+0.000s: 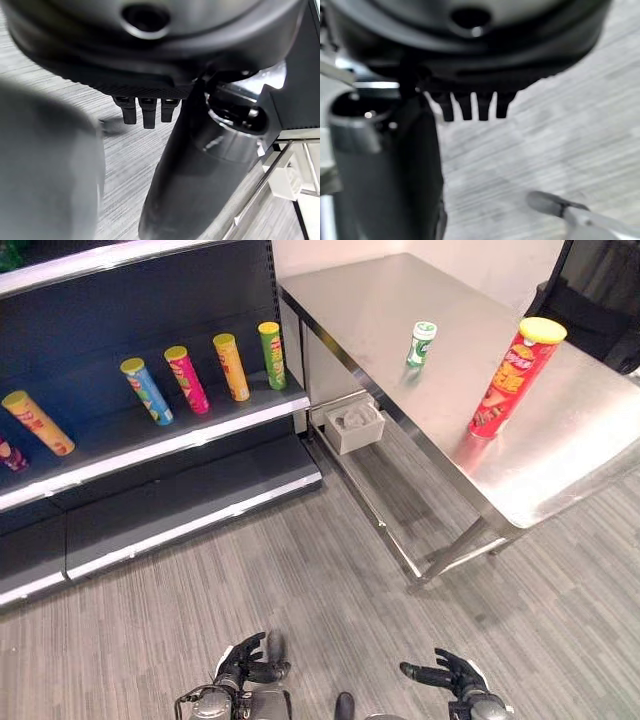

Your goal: Put the goods on the table back onto the shelves and tidy them up.

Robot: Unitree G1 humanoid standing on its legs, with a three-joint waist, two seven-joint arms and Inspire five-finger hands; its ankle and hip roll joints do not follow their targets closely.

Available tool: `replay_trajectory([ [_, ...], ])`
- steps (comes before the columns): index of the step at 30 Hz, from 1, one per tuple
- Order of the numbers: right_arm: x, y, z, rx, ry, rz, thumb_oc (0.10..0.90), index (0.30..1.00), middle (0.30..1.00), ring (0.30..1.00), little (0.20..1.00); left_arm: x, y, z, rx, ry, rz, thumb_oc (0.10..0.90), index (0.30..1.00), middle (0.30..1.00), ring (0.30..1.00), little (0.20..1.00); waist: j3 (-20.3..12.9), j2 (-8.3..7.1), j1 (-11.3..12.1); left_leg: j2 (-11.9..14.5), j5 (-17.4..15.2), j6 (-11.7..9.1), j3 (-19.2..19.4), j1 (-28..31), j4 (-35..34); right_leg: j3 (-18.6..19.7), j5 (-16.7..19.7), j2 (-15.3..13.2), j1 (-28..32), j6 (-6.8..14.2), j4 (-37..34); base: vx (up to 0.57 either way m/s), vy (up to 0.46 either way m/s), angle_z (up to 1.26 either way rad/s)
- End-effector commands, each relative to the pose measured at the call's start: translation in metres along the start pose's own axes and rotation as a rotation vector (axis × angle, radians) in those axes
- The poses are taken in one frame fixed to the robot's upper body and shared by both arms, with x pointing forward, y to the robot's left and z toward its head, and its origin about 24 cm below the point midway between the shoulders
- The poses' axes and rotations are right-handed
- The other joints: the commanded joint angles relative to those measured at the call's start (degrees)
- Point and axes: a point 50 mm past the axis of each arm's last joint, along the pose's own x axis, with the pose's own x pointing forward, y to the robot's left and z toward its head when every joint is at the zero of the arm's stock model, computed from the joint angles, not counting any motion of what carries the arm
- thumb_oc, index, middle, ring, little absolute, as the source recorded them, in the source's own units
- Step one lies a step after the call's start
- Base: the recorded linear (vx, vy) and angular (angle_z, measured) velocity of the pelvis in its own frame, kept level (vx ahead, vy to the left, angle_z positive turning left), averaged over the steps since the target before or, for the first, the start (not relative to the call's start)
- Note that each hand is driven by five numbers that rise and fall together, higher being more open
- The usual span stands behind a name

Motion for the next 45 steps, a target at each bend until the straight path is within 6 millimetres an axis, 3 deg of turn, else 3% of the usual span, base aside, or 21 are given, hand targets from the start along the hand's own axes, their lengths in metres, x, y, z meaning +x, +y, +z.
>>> replay_trajectory([
  [1,-0.002,-0.006,0.009,-0.001,-0.083,-0.012,0.800,0.900,0.900,0.900,0.900,0.002,0.012,0.024,0.029,-0.119,0.020,0.800,0.900,0.900,0.900,0.900,-3.1,-1.10,0.9,-0.2,1.6,2.6,2.3,5.3,3.1,-1.6,-2.4,-5.2,-0.6,8.0,0.4,0.20,0.140,-0.98],
  [5,-0.003,-0.003,0.006,-0.005,-0.073,-0.004,0.800,0.900,0.900,0.900,0.900,0.000,0.016,0.018,0.027,-0.098,0.038,0.800,0.900,0.900,0.900,0.900,-4.2,-1.77,0.8,-0.7,0.5,3.3,3.8,8.1,2.1,-0.1,-2.1,-6.7,-0.6,8.8,0.4,0.17,0.152,-0.60],
  [7,-0.002,0.002,0.005,-0.014,-0.063,0.014,0.800,0.900,0.900,0.900,0.900,-0.001,0.022,0.012,0.017,-0.073,0.059,0.800,0.900,0.900,0.900,0.900,-5.0,-2.47,1.6,-1.4,-2.0,5.3,6.1,9.6,2.9,0.6,-2.3,-9.2,-1.2,10.5,2.8,0.14,0.208,-0.49],
  [10,-0.001,0.004,0.011,-0.006,-0.078,0.014,0.800,0.900,0.900,0.900,0.900,-0.001,0.026,0.010,0.015,-0.064,0.073,0.800,0.900,0.900,0.900,0.900,-4.7,-2.42,2.1,-1.8,-3.9,7.0,7.7,11.8,2.7,1.3,-2.1,-10.7,-6.3,12.8,13.0,0.06,0.171,-0.41],
  [13,0.001,0.003,0.026,0.013,-0.125,0.008,0.800,0.900,0.900,0.900,0.900,0.000,0.029,0.013,0.043,-0.060,0.075,0.800,0.900,0.900,0.900,0.900,-1.5,-1.59,0.8,-1.4,-4.8,8.6,8.8,13.7,2.2,0.6,3.2,-11.9,-15.8,15.2,28.9,-0.05,0.121,-0.19],
  [14,0.001,0.004,0.024,0.009,-0.120,0.008,0.800,0.900,0.900,0.900,0.900,-0.001,0.029,0.010,0.051,-0.052,0.072,0.800,0.900,0.900,0.900,0.900,-1.6,-1.56,0.9,-1.2,-5.4,8.5,9.0,14.6,1.8,-1.0,3.7,-13.5,-16.2,15.3,29.0,0.02,0.044,0.11],
  [15,0.000,0.004,0.023,0.007,-0.118,0.008,0.800,0.900,0.900,0.900,0.900,-0.001,0.030,0.010,0.054,-0.052,0.072,0.800,0.900,0.900,0.900,0.900,-1.8,-1.52,1.1,-0.9,-5.8,8.3,9.3,15.1,1.7,-3.0,3.7,-15.5,-16.1,15.0,27.4,0.07,-0.014,0.15],
  [16,0.000,0.004,0.023,0.007,-0.117,0.008,0.800,0.900,0.900,0.900,0.900,-0.001,0.030,0.010,0.054,-0.052,0.072,0.800,0.900,0.900,0.900,0.900,-1.7,-1.52,1.0,-0.9,-5.9,8.3,9.2,15.2,1.7,-3.1,3.6,-15.5,-15.8,15.0,27.3,0.11,-0.124,0.12],
  [17,0.000,0.002,0.021,-0.001,-0.110,0.005,0.800,0.900,0.900,0.900,0.900,-0.002,0.031,0.008,0.054,-0.047,0.076,0.800,0.900,0.900,0.900,0.900,-2.2,-1.62,1.4,0.3,-6.7,7.2,9.8,15.9,1.4,-7.9,3.3,-19.3,-14.7,13.8,19.9,0.08,-0.109,-0.01],
  [18,0.000,0.002,0.021,-0.001,-0.110,0.005,0.800,0.900,0.900,0.900,0.900,-0.002,0.031,0.008,0.054,-0.047,0.076,0.800,0.900,0.900,0.900,0.900,-2.2,-1.62,1.4,0.3,-6.7,7.2,9.8,15.9,1.4,-7.9,3.3,-19.3,-14.7,13.8,19.9,0.16,-0.220,0.00],
  [19,0.000,-0.001,0.018,-0.001,-0.095,0.000,0.800,0.900,0.900,0.900,0.900,-0.001,0.031,0.009,0.054,-0.045,0.078,0.800,0.900,0.900,0.900,0.900,-2.5,-2.38,1.0,0.4,-7.2,6.5,9.4,16.3,1.2,-8.5,5.1,-19.4,-14.1,13.8,11.7,0.16,-0.197,-0.02],
  [21,0.000,-0.002,0.009,0.001,-0.054,-0.005,0.800,0.900,0.900,0.900,0.900,0.000,0.031,0.009,0.075,-0.037,0.079,0.800,0.900,0.900,0.900,0.900,-3.3,-3.82,0.6,0.1,-8.2,5.9,8.8,16.7,1.3,-6.1,6.4,-18.4,-12.3,15.1,3.6,0.19,-0.214,-0.10],
  [24,-0.004,-0.002,-0.009,0.010,0.005,0.001,0.800,0.900,0.900,0.900,0.900,0.000,0.028,0.009,0.062,-0.047,0.070,0.800,0.900,0.900,0.900,0.900,-4.7,-5.07,0.6,1.5,-7.7,4.6,8.9,17.9,0.8,-5.9,8.1,-16.9,-9.9,15.1,1.3,0.13,-0.179,0.17],
  [31,-0.012,-0.011,-0.043,0.073,0.125,-0.044,0.800,0.900,0.900,0.900,0.900,0.001,0.022,0.008,0.021,-0.042,0.063,0.800,0.900,0.900,0.900,0.900,-6.0,-4.53,-0.9,4.8,-7.5,2.3,8.5,19.0,0.7,-7.1,6.1,-14.4,-7.7,14.0,0.4,0.07,-0.123,0.16],
  [35,-0.022,-0.051,-0.063,0.230,0.181,-0.189,0.800,0.900,0.900,0.900,0.900,-0.002,0.028,-0.003,-0.006,0.000,0.074,0.800,0.900,0.900,0.900,0.900,-6.7,-4.19,-2.7,6.0,-7.7,1.4,10.3,20.2,0.7,-6.5,5.4,-13.5,-7.0,13.9,0.4,0.06,-0.030,-0.15],
  [38,-0.032,-0.116,-0.045,0.321,0.064,-0.367,0.800,0.900,0.900,0.900,0.900,-0.007,0.041,-0.012,-0.003,0.028,0.096,0.800,0.900,0.900,0.900,0.900,-7.1,-4.19,-3.7,6.1,-8.2,1.2,11.3,20.9,0.7,-5.9,5.3,-13.4,-6.8,14.1,0.4,0.03,0.016,-0.21],
  [39,-0.032,-0.116,-0.045,0.321,0.064,-0.367,0.800,0.900,0.900,0.900,0.900,-0.007,0.041,-0.012,-0.003,0.028,0.096,0.800,0.900,0.900,0.900,0.900,-7.1,-4.18,-3.7,6.1,-8.2,1.2,11.3,20.9,0.7,-5.9,5.3,-13.4,-6.8,14.1,0.4,0.03,0.065,-0.23],
  [40,-0.056,-0.179,0.019,0.310,-0.273,-0.522,0.800,0.900,0.900,0.900,0.900,-0.013,0.044,-0.028,0.023,0.085,0.098,0.800,0.900,0.900,0.900,0.900,-7.4,-3.90,-5.0,5.9,-9.1,1.1,12.5,22.0,0.7,-5.3,5.1,-13.5,-6.4,14.5,0.4,0.01,0.113,-0.26],
  [41,-0.099,-0.206,0.109,0.195,-0.709,-0.573,0.800,0.900,0.900,0.900,0.900,-0.016,0.042,-0.040,0.033,0.128,0.095,0.800,0.900,0.900,0.900,0.900,-7.6,-3.83,-5.9,5.6,-9.6,1.3,13.4,22.4,0.7,-4.5,5.5,-13.8,-6.6,14.7,0.4,-0.05,0.164,-0.19],
  [42,-0.161,-0.192,0.198,-0.011,-1.153,-0.483,0.800,0.900,0.900,0.900,0.900,-0.017,0.043,-0.042,0.013,0.131,0.097,0.800,0.900,0.900,0.900,0.900,-8.0,-4.10,-5.9,5.3,-9.5,1.6,14.2,22.2,0.7,-3.9,6.1,-14.1,-7.4,14.9,0.4,-0.08,0.117,-0.22],
  [45,-0.223,-0.161,0.265,-0.186,-1.530,-0.374,0.800,0.900,0.900,0.900,0.900,-0.018,0.041,-0.037,0.000,0.088,0.078,0.800,0.900,0.900,0.900,0.900,-8.9,-4.25,-4.1,5.0,-9.5,2.0,14.0,22.1,0.7,-4.2,6.4,-14.7,-7.5,15.1,0.4,-0.04,0.056,-0.91],
])
